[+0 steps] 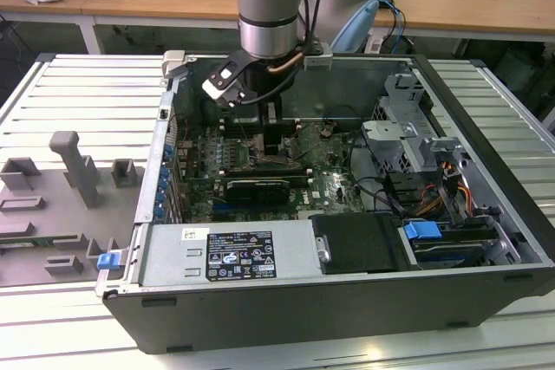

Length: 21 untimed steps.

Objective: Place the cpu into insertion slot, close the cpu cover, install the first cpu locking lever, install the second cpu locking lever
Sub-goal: 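Place the cpu into insertion slot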

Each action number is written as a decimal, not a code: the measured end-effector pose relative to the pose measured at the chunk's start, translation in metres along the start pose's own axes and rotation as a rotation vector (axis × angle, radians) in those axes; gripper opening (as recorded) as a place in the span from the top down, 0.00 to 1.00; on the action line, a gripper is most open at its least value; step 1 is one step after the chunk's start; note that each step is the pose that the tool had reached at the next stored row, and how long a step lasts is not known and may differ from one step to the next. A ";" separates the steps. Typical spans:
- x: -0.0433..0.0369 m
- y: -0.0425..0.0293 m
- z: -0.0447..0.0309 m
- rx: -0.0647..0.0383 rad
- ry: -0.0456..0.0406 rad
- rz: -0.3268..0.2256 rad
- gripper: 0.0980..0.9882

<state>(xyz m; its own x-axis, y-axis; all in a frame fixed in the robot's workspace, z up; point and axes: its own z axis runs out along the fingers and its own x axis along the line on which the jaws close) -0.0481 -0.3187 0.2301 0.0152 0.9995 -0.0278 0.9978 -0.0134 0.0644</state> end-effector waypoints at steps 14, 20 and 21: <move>0.0065 0.0005 0.0181 0.000 0.0017 -0.007 0.51; 0.0071 0.0028 0.0247 0.000 0.0018 -0.009 0.51; 0.0073 0.0030 0.0252 0.000 0.0019 -0.009 0.51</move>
<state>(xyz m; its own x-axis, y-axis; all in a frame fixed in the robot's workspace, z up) -0.0434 -0.3122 0.2050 0.0062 0.9996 -0.0265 0.9979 -0.0045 0.0643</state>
